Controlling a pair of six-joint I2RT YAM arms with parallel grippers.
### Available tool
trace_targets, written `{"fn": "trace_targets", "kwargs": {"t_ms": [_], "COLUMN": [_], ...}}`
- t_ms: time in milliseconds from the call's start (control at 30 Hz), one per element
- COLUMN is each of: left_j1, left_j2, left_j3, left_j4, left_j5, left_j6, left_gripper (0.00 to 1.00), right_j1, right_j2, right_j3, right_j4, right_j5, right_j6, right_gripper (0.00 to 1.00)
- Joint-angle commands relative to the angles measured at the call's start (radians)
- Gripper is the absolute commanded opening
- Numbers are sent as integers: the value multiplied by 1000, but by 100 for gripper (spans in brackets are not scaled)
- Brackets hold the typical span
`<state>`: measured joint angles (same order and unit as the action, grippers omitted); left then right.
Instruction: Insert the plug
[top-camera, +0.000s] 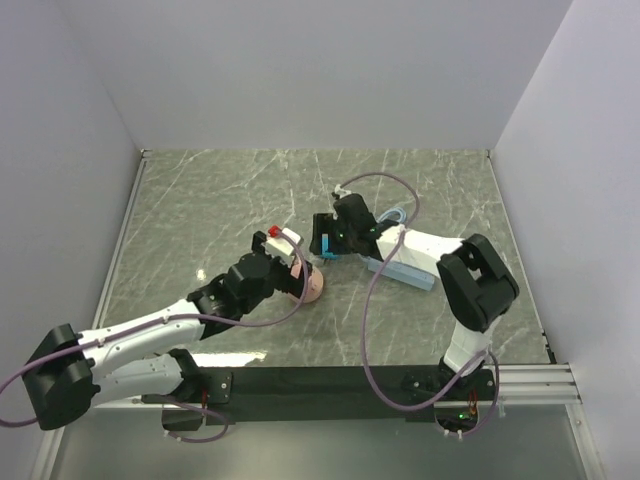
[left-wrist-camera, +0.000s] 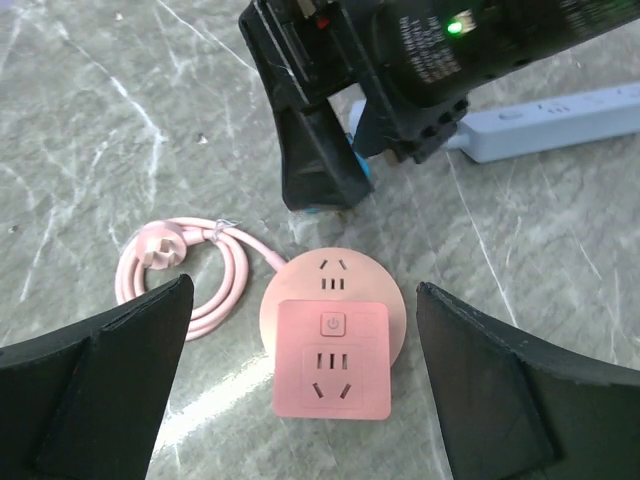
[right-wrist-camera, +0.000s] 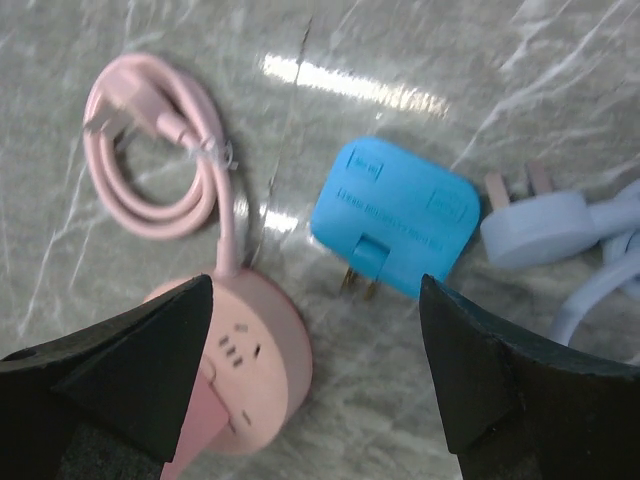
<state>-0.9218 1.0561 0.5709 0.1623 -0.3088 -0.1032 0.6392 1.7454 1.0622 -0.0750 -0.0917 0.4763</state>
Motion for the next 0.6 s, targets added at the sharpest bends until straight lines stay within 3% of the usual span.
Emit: {"fn": "trace_targets", "kwargs": {"t_ms": [0, 233, 567], "left_j1": [5, 6, 4], "left_j2": [-41, -93, -195], "left_j3": [-19, -55, -105], "left_j4": [55, 72, 83], "left_j5": [-58, -46, -38], "left_j6": [-32, -61, -96], "left_gripper": [99, 99, 99], "right_j1": [5, 20, 73], "right_j2": [60, 126, 229], "right_j3": [104, 199, 324], "right_j4": [-75, -204, -321], "right_j5": [90, 239, 323], "right_j6": [53, 111, 156], "right_gripper": [90, 90, 88]}}
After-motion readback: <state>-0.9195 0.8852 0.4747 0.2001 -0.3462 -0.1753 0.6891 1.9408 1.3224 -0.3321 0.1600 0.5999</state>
